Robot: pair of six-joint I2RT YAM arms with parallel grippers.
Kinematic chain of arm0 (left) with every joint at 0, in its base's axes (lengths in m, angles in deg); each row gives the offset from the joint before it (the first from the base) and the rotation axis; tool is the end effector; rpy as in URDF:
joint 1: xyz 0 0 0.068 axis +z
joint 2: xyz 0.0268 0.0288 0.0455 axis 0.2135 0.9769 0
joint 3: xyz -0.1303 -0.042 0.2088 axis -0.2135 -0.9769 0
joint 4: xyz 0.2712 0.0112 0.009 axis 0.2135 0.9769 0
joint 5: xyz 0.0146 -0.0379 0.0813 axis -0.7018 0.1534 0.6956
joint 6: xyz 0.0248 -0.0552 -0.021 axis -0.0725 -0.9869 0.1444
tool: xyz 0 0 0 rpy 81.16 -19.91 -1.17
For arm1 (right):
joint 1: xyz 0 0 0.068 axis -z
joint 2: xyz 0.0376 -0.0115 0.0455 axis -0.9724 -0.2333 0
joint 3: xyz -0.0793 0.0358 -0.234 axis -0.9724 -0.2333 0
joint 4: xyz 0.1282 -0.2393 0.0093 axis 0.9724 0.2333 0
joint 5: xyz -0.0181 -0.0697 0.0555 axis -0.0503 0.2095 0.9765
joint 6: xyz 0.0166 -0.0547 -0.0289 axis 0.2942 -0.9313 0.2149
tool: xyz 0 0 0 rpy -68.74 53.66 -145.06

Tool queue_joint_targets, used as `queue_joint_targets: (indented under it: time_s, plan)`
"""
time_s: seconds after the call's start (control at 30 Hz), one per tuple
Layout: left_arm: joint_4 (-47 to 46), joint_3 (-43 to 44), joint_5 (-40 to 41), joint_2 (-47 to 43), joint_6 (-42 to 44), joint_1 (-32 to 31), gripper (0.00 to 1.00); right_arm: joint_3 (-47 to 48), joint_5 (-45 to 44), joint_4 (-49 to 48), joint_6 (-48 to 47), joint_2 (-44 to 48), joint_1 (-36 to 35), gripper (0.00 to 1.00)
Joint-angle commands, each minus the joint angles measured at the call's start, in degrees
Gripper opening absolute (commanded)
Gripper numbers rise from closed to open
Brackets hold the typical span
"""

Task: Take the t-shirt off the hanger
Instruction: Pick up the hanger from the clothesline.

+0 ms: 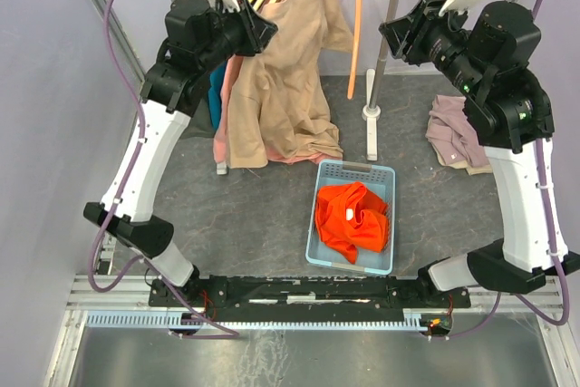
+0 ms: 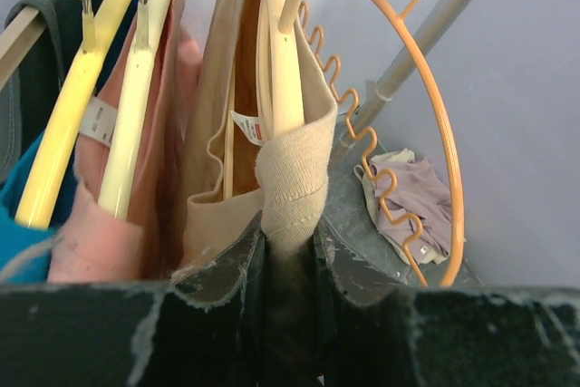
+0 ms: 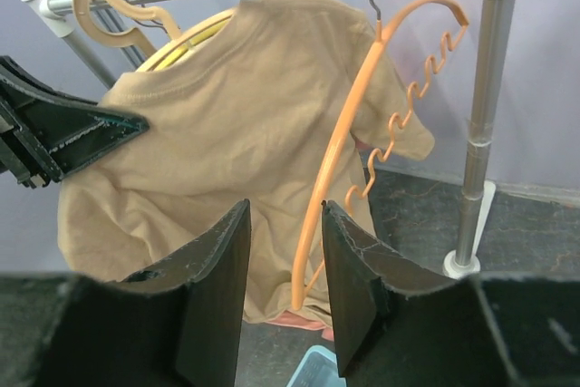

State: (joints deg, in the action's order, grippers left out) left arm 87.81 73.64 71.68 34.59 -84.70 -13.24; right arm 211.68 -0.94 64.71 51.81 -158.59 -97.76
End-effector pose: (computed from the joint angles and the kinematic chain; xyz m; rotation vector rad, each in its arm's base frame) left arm 0.3245 -0.1618 0.5189 0.1751 1.6574 -0.7020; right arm 0.2395 0.0960 0.5681 -0.0838 1.5839 0.5827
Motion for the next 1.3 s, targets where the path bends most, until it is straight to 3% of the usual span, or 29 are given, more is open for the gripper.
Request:
queue_joint_targets:
  time_s: [0.0, 0.2, 0.47, 1.27]
  plan:
    - [-7.3, -2.9, -2.0, -7.5, -0.1, 0.0, 0.03, 3.3, 3.0, -2.6, 2.1, -1.2, 0.1, 0.44]
    - [-8.6, -8.6, -3.2, -12.3, 0.0, 0.0, 0.03, 4.5, 5.0, -2.9, 4.2, -3.4, -0.7, 0.43]
    - [-8.0, -9.8, -5.1, -14.3, 0.1, 0.0, 0.03, 10.1, 5.8, -1.6, 5.7, -8.4, -4.4, 0.44]
    - [-7.2, -21.1, -9.0, -24.0, 0.1, -0.3, 0.03, 15.5, -1.6, -2.6, 17.5, -19.2, -13.7, 0.45]
